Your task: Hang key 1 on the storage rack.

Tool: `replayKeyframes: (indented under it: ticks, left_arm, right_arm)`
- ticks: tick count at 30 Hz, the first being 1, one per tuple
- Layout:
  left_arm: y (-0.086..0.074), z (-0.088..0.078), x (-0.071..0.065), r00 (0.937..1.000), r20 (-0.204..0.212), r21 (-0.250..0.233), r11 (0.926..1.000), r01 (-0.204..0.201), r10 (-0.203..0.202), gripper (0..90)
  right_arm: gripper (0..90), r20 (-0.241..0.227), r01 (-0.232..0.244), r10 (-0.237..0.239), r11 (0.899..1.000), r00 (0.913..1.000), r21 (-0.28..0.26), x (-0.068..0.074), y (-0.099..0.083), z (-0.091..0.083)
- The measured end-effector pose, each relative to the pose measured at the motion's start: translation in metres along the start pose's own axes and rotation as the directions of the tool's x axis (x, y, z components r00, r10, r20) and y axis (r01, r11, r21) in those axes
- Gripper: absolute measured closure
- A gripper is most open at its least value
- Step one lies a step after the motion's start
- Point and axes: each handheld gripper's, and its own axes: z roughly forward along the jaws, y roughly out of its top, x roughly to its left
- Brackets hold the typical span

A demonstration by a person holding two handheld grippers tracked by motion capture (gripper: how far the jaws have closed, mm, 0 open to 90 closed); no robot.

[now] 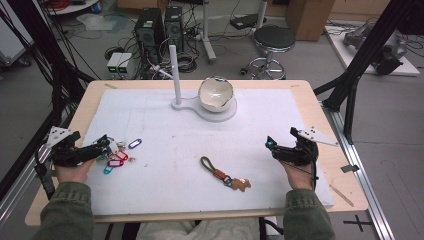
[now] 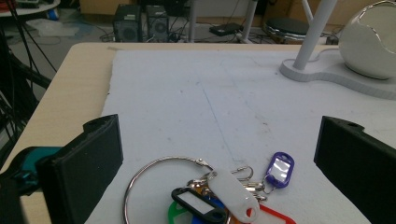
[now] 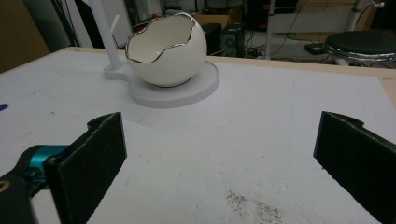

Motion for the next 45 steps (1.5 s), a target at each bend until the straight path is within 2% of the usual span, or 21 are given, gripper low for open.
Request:
replayKeyframes:
  ticks: [7,12,20,26,31,38,42,45]
  left_arm:
    - [0.000,0.001,0.000,1.0000,0.009,0.006,1.0000,0.000,0.000,1.7]
    - [0.000,0.003,-0.002,0.9998,0.016,0.018,0.9997,-0.014,0.013,1.7]
    - [0.000,0.003,-0.001,0.9998,0.016,0.021,0.9997,-0.014,0.014,1.7]
    - [0.000,0.004,-0.002,0.9997,0.018,0.022,0.9996,-0.017,0.017,1.7]
    - [-0.001,0.005,-0.003,0.9994,0.015,0.026,0.9992,-0.030,0.030,1.7]
    - [-0.001,0.005,-0.003,0.9993,0.021,0.032,0.9990,-0.032,0.031,1.7]
    - [-0.001,0.005,-0.003,0.9994,0.017,0.032,0.9990,-0.031,0.030,1.7]
    - [0.000,0.005,-0.002,0.9995,0.002,0.030,0.9990,-0.032,0.032,1.7]
  right_arm:
    - [1.6,-0.007,-0.009,0.009,1.000,0.9999,0.010,0.001,0.000,0.000]
    - [1.6,-0.011,-0.006,0.006,1.000,0.9999,0.015,0.003,0.000,0.000]
    - [1.6,-0.008,-0.008,0.008,0.999,0.9999,0.049,0.003,0.000,0.003]
    - [1.7,-0.030,-0.007,0.009,0.998,0.9995,0.063,0.006,0.001,0.004]
    - [1.7,-0.064,0.009,-0.003,0.995,0.9980,0.102,0.013,0.002,0.008]
    - [1.7,-0.090,0.029,-0.018,0.992,0.9957,0.126,0.020,0.003,0.011]
    - [1.7,-0.112,0.056,-0.040,0.988,0.9928,0.141,0.026,0.004,0.014]
    - [1.7,-0.145,0.063,-0.039,0.985,0.9886,0.161,0.030,0.004,0.016]
